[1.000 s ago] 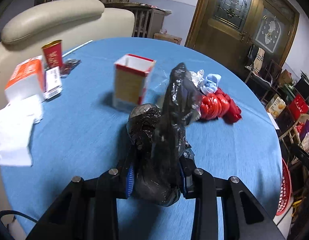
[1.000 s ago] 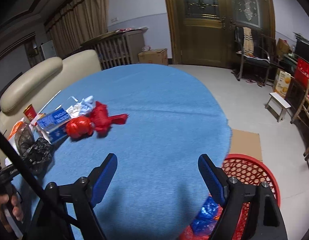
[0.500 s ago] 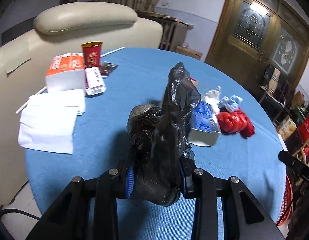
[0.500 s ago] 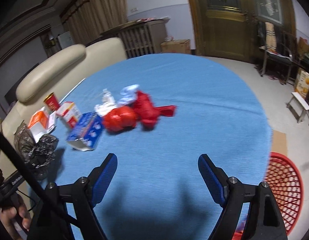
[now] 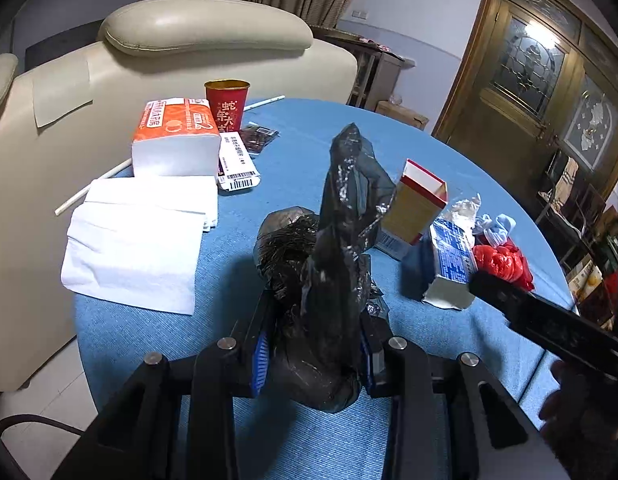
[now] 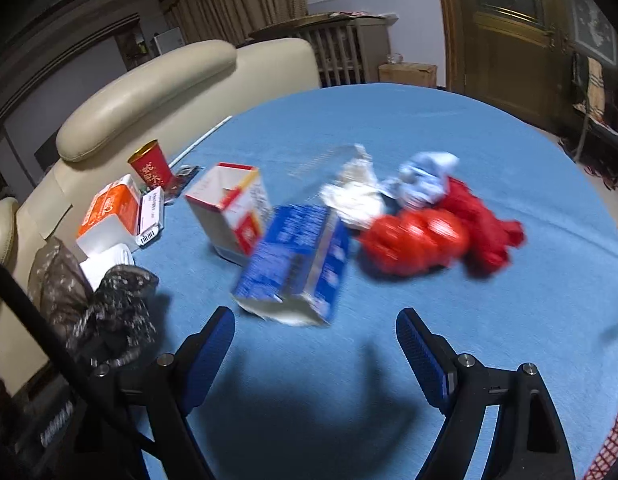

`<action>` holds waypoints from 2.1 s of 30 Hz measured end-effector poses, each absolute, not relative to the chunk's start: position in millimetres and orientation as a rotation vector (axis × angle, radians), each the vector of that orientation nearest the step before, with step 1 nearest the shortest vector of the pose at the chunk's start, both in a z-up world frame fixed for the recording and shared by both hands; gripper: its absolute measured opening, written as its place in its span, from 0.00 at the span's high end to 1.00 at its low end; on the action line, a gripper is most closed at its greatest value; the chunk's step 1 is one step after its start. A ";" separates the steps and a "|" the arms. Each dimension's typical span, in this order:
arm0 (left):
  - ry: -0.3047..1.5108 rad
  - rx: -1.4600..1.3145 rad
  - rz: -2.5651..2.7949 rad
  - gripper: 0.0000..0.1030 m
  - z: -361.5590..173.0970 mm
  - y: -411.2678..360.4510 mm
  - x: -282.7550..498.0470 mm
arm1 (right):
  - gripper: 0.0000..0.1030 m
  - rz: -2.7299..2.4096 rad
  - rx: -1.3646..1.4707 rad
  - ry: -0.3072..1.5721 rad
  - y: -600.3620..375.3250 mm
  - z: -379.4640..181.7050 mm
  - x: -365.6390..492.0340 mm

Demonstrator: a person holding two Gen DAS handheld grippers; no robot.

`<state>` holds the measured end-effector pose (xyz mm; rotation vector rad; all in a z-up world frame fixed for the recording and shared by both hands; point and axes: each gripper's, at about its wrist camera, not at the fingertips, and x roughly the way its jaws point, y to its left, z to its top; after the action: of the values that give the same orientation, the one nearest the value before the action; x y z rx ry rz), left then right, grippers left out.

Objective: Collect trash
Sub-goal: 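Grasp the blue-and-white carton with the right tool while the left tool holds the black bag, then drop the carton into the red basket with the right tool while the left holds the black bag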

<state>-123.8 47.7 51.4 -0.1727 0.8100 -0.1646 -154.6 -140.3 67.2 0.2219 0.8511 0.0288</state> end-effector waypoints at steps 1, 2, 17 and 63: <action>0.811 -0.174 -0.164 0.64 51.1 47.9 -123.6 | 0.17 0.036 0.219 0.851 -135.1 66.6 -148.7; 0.812 -0.175 -0.165 0.64 50.9 48.2 -123.2 | 0.17 0.038 0.217 0.850 -130.5 66.0 -143.1; 0.823 -0.144 -0.197 0.64 49.8 33.4 -122.2 | 0.43 0.007 0.258 0.925 -150.2 30.0 -121.0; 0.772 0.131 -0.428 0.64 90.3 -109.0 -175.1 | 0.43 -0.129 0.413 0.745 -277.7 79.4 -299.8</action>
<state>-175.1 -109.0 90.3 0.1312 0.7724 -0.4281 -299.8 -277.7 79.4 0.4131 0.7454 -0.1288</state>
